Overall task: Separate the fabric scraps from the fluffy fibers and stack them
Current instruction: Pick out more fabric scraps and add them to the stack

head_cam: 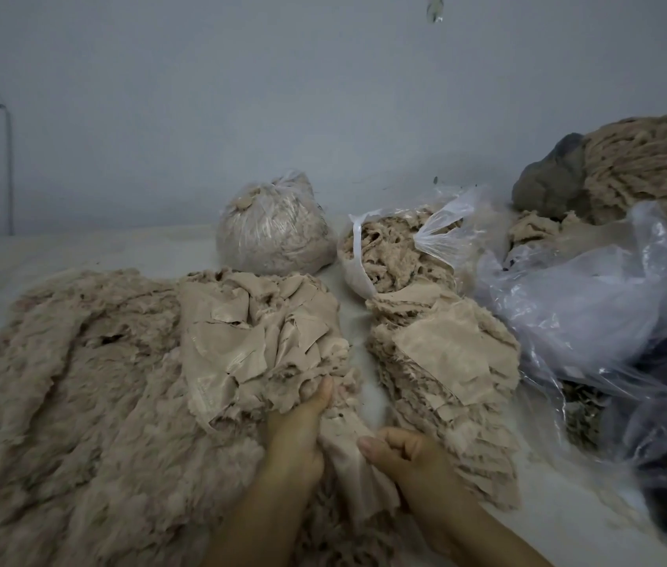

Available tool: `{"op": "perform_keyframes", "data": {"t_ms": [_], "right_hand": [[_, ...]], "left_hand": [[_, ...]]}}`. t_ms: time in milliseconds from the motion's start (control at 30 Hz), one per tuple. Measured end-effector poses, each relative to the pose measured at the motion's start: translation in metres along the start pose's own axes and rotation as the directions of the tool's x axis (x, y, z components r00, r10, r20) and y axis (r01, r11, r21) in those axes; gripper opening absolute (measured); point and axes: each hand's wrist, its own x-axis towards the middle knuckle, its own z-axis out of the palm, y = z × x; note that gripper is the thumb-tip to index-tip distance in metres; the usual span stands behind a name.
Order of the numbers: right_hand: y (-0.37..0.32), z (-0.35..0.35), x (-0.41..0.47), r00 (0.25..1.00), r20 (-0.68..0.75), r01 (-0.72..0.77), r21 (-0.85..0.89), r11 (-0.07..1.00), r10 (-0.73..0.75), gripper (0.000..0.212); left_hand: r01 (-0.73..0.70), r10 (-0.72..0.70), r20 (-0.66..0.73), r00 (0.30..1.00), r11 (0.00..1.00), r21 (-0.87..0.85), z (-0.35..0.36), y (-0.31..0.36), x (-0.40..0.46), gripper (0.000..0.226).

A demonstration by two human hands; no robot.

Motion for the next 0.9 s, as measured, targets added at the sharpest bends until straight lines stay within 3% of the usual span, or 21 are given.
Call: {"op": "perform_keyframes", "data": {"t_ms": [100,233,367,500,567,633,700,767,800,833,900], "right_hand": [[0.001,0.0,0.003,0.999,-0.027,0.038,-0.035,0.999,-0.039,0.044],[-0.004,0.006,0.005,0.999,-0.014,0.051,0.131,0.99,-0.049,0.018],[0.004,0.01,0.004,0.996,-0.021,0.093,0.072,0.993,-0.091,0.03],[0.015,0.004,-0.006,0.994,-0.036,0.103,0.035,0.994,-0.102,0.026],[0.015,0.0,-0.006,0.996,-0.046,0.078,0.098,0.992,-0.074,0.019],[0.013,-0.001,-0.004,0.998,-0.043,0.054,0.138,0.989,-0.049,0.019],[0.005,0.001,-0.002,0.999,-0.018,0.029,0.104,0.994,-0.028,0.018],[-0.002,0.0,-0.001,0.999,0.045,0.009,0.003,1.0,-0.009,0.02],[-0.005,-0.002,-0.001,0.997,0.077,0.006,-0.05,0.999,-0.002,0.025],[-0.008,-0.005,0.0,0.996,0.091,0.005,-0.092,0.996,0.004,0.029],[-0.011,-0.012,0.0,0.997,0.08,0.003,-0.12,0.993,0.007,0.037]], "left_hand": [[-0.044,0.046,-0.02,0.999,0.997,0.066,-0.001,-0.004,-0.005,0.04],[-0.136,0.125,0.071,0.99,0.974,0.179,0.001,-0.009,-0.011,0.033],[-0.082,0.087,-0.032,0.996,0.989,0.123,0.005,-0.009,-0.007,0.042],[-0.001,0.002,-0.025,1.0,0.999,0.047,-0.006,0.016,0.01,0.028],[-0.009,0.002,0.072,0.997,0.995,0.099,-0.007,0.022,0.008,0.03],[0.055,-0.103,0.216,0.971,0.975,0.217,-0.006,0.016,0.0,0.049],[0.139,-0.278,0.369,0.887,0.922,0.363,-0.007,0.01,-0.011,0.056],[0.148,-0.397,0.481,0.782,0.867,0.476,-0.006,0.008,-0.022,0.035],[0.122,-0.375,0.457,0.807,0.862,0.492,-0.005,0.005,-0.023,0.024],[0.074,-0.283,0.386,0.878,0.877,0.474,-0.004,0.002,-0.021,0.017],[-0.027,-0.068,0.235,0.97,0.926,0.378,-0.002,0.001,-0.016,0.019]]}}
